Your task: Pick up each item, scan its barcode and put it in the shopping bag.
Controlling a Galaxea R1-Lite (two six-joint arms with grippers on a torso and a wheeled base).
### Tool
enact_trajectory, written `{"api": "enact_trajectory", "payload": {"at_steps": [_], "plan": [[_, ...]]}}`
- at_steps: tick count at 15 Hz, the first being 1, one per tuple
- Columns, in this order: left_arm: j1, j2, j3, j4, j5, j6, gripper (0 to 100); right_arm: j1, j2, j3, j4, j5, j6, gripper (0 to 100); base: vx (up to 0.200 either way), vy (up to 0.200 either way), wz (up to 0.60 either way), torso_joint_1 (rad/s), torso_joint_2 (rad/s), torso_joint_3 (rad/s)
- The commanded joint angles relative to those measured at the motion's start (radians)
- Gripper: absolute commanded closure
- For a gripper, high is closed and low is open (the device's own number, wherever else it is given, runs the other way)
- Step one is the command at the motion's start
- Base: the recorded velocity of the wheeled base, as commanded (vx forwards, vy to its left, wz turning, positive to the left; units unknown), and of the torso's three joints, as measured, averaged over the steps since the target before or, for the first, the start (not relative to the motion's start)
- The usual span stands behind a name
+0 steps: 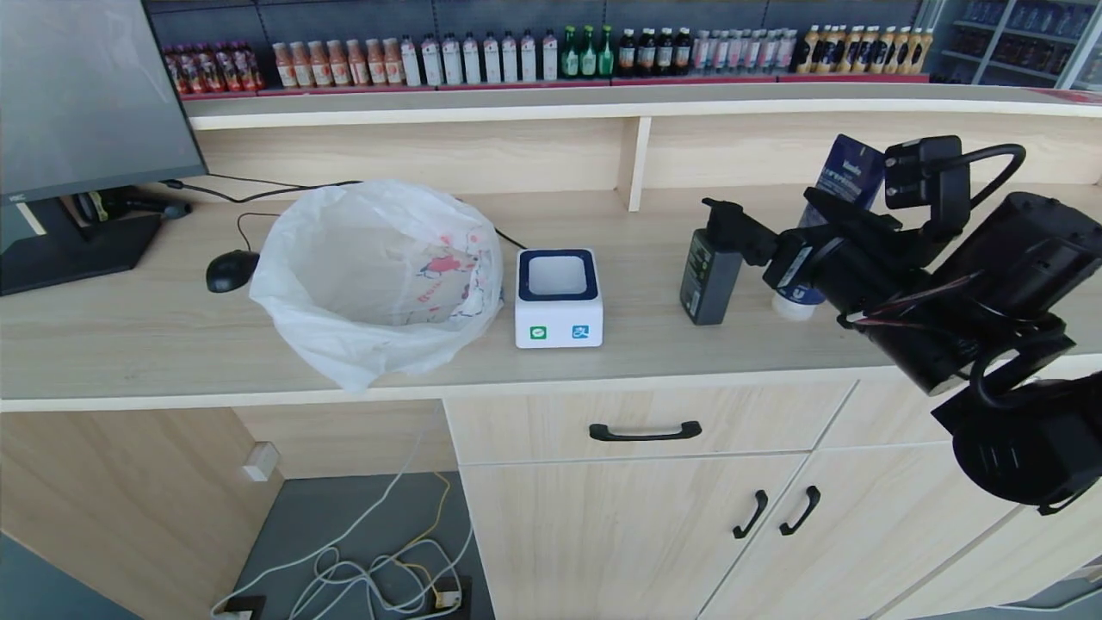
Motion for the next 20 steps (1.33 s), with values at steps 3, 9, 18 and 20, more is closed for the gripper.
{"api": "enact_trajectory", "payload": {"at_steps": [3, 9, 18, 20], "plan": [[0.0, 0.0, 0.0, -0.001, 0.0, 0.0, 0, -0.004, 0.045, 0.021, -0.044, -0.008, 0.021, 0, 0.0, 0.0, 0.0, 0.0, 0.0, 0.0], [0.0, 0.0, 0.0, -0.001, 0.0, 0.0, 0, -0.004, 0.103, -0.007, -0.068, -0.012, 0.022, 0, 0.0, 0.0, 0.0, 0.0, 0.0, 0.0], [0.0, 0.0, 0.0, -0.001, 0.0, 0.0, 0, -0.004, 0.198, -0.082, -0.068, -0.012, 0.024, 0, 0.0, 0.0, 0.0, 0.0, 0.0, 0.0], [0.0, 0.0, 0.002, -0.001, 0.0, 0.0, 0, -0.004, 0.224, -0.114, -0.067, -0.012, 0.024, 0, 0.0, 0.0, 0.0, 0.0, 0.0, 0.0]]}}
